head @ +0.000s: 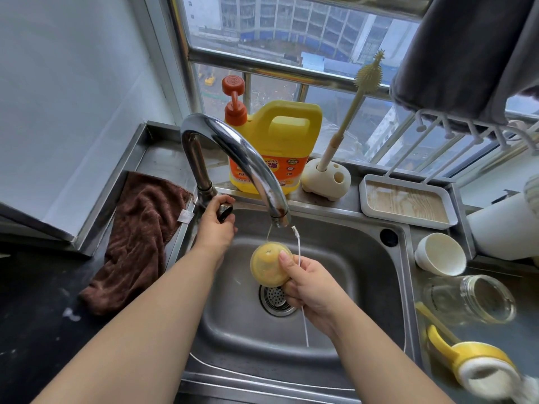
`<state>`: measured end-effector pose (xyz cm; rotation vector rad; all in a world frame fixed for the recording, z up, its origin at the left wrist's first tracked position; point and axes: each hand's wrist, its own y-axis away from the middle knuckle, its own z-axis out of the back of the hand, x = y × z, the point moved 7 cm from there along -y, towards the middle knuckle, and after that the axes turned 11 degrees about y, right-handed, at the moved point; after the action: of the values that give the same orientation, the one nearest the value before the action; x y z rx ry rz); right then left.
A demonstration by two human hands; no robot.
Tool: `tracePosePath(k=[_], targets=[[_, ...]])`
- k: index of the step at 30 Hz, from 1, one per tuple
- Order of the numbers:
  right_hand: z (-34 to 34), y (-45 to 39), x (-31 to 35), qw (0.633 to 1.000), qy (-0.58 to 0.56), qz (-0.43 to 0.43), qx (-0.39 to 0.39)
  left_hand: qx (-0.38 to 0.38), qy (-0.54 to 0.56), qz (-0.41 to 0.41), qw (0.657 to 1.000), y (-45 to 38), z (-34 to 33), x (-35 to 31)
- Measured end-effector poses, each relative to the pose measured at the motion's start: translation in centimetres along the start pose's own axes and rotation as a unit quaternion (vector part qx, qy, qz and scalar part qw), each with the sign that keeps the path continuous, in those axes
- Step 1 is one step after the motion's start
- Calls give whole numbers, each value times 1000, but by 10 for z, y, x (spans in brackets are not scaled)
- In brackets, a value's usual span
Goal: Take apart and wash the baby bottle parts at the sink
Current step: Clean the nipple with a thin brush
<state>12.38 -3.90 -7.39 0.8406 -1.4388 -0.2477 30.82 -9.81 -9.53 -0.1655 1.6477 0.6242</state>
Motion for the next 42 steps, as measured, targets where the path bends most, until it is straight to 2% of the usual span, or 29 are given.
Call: tracePosePath(k=[8, 10, 13, 16, 23, 30, 32, 36, 37, 39, 41, 42], targets=[[-5, -3, 11, 999, -26, 19, 3, 66, -105, 51, 991, 19, 4, -8], [-6, -3, 16, 999, -29, 29, 12, 64, -63, 76, 993, 42, 5, -9], [-7, -1, 21, 998, -32, 39, 27, 158, 66, 191, 967, 75, -12, -5], [-3, 1, 26, 999, -4, 51, 19, 219, 140, 202, 944, 83, -20, -11], [4, 4, 43, 992, 99, 76, -6, 217, 208, 166, 939, 79, -16, -19], [-9, 1, 55, 990, 109, 88, -13, 242, 121, 116, 956, 81, -15, -24], [-13, -4, 55, 992, 90, 83, -18, 235, 124, 122, 956, 80, -14, -27], [-18, -12, 46, 995, 83, 45, -15, 206, 155, 184, 949, 78, -11, -24], [-17, -11, 45, 994, 101, 34, -18, 204, 161, 195, 946, 78, -10, -23], [-5, -5, 51, 973, 221, 35, -49, 198, 186, 205, 940, 76, -9, -22], [12, 6, 65, 923, 369, 76, -82, 196, 212, 203, 936, 73, -8, -23], [17, 14, 73, 896, 425, 107, -75, 199, 219, 199, 934, 71, -7, -24]])
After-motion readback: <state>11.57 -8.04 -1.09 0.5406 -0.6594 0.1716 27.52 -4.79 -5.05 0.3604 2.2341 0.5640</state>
